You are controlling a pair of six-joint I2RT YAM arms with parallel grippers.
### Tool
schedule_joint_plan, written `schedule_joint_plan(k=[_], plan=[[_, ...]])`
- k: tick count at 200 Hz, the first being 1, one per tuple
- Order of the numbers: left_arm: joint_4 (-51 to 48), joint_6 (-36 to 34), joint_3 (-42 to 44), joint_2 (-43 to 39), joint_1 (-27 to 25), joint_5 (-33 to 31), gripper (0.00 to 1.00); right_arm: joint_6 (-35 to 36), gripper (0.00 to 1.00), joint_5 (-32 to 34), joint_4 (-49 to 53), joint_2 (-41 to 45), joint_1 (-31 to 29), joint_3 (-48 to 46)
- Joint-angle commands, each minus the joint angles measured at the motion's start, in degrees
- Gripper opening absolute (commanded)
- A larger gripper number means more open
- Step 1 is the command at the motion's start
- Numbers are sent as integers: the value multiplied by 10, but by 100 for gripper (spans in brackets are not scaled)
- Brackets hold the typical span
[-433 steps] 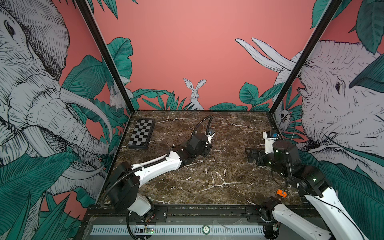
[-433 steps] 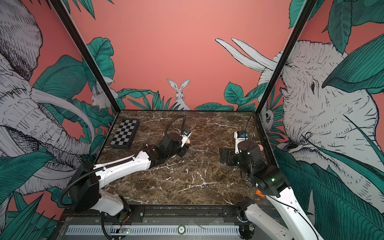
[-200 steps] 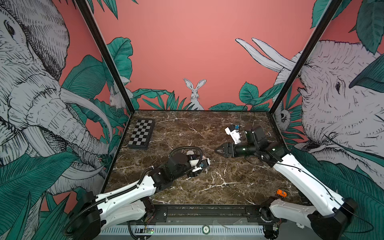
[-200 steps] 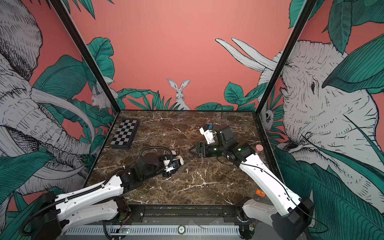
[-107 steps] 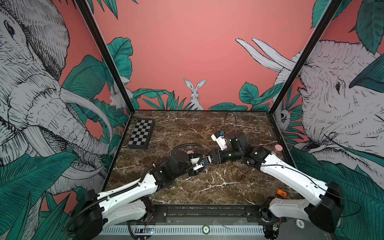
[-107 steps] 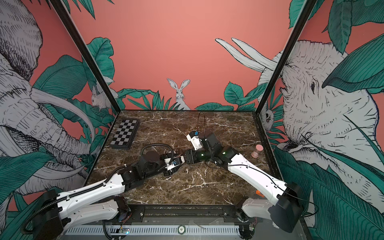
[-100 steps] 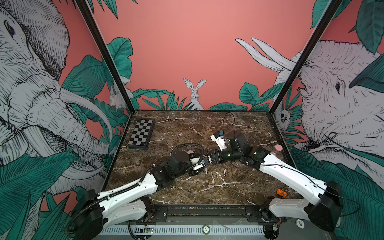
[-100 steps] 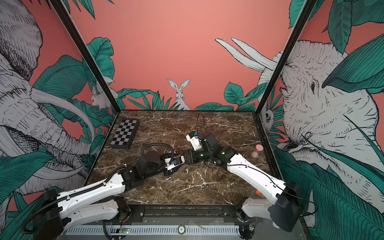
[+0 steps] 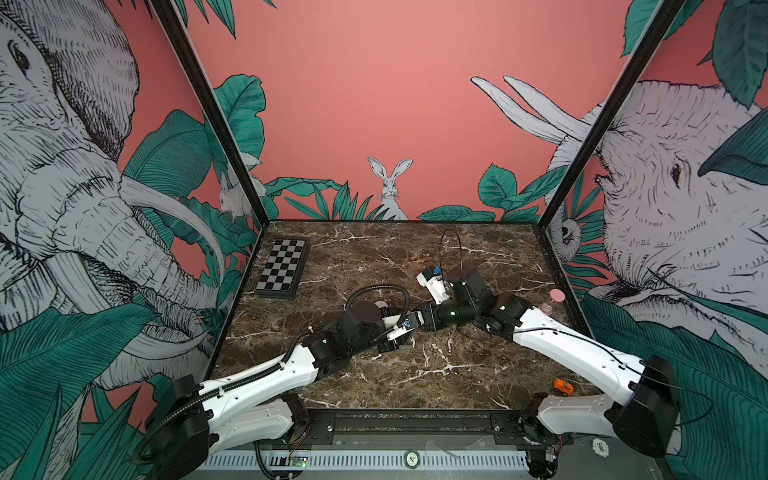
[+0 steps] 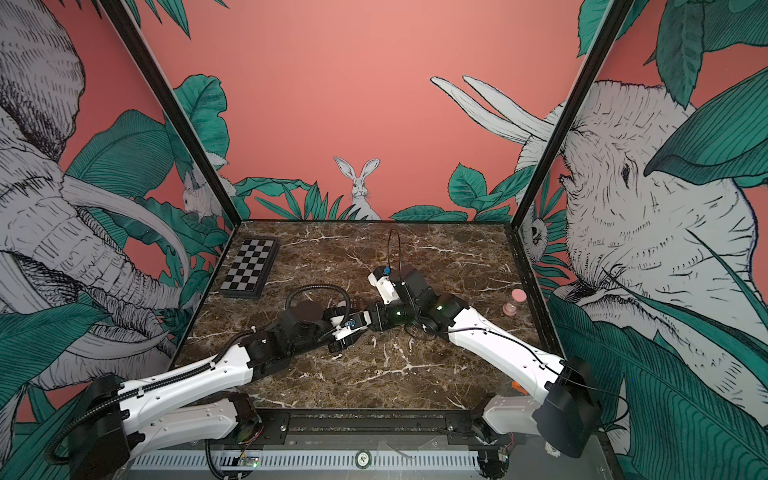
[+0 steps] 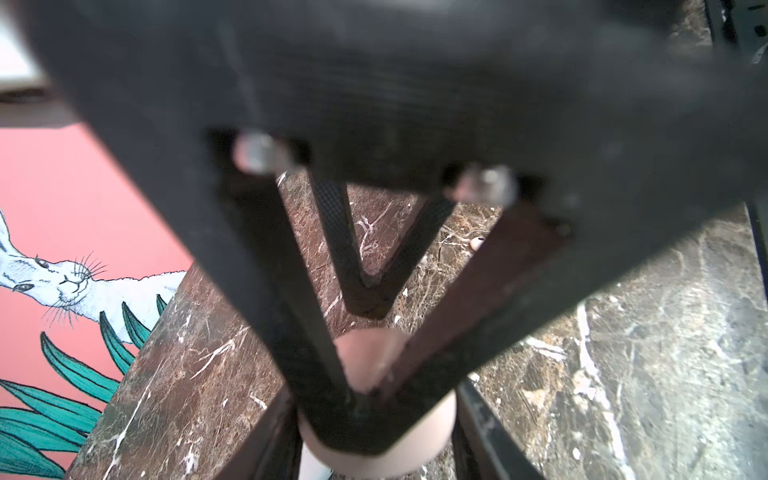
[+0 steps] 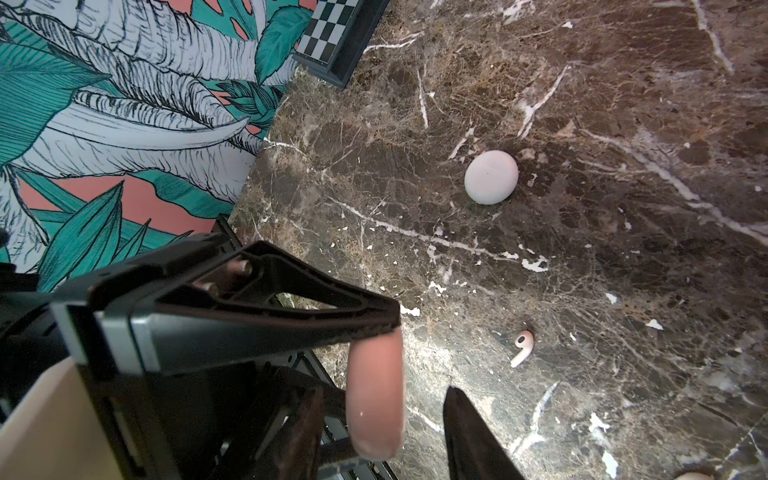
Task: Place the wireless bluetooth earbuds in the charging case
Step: 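Close the right gripper on the pink case held by the left gripper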
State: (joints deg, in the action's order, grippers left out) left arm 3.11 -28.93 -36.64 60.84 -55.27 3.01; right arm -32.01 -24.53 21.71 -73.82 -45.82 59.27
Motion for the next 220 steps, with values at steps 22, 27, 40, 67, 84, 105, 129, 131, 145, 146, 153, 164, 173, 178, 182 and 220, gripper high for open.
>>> schedule_joint_plan(k=[22, 27, 40, 67, 84, 105, 129, 131, 145, 146, 153, 164, 173, 178, 182, 220], plan=[[-1, 6, -20, -1, -3, 0, 0, 6, 42, 2, -9, -13, -6, 8], [0, 8, -20, 0, -3, -1, 0, 6, 41, 2, -9, -14, -6, 8], [0, 8, -20, 1, -3, -1, 0, 6, 40, -2, -12, -12, -7, 8], [1, 12, -21, 2, -3, -1, 0, 6, 38, -4, -15, -14, -10, 8], [1, 13, -23, 5, -3, -1, 0, 5, 37, -6, -19, -17, -12, 5], [2, 14, -22, 5, -3, -4, 0, 5, 36, -10, -21, -18, -13, 5], [4, 17, -23, 4, -3, -7, 0, 4, 36, -11, -27, -15, -15, 1], [3, 17, -23, 4, -3, -6, 0, 4, 36, -11, -27, -15, -15, 1], [4, 16, -23, 5, -3, -8, 0, 6, 35, -8, -23, -15, -15, 3], [4, 17, -23, 5, -3, -8, 0, 6, 35, -8, -23, -15, -15, 4], [3, 15, -22, 5, -3, -8, 0, 5, 34, -9, -25, -15, -16, 2], [4, 17, -22, 4, -3, -9, 0, 4, 32, -12, -27, -15, -16, 1], [5, 18, -22, 5, -3, -9, 0, 4, 32, -12, -28, -16, -16, 0], [5, 19, -22, 4, -3, -9, 0, 5, 31, -12, -30, -16, -16, 0], [6, 20, -22, 5, -3, -11, 0, 4, 31, -12, -31, -16, -16, -1], [15, 25, -22, 5, -3, -23, 0, 2, 30, -17, -36, -18, -17, -3]])
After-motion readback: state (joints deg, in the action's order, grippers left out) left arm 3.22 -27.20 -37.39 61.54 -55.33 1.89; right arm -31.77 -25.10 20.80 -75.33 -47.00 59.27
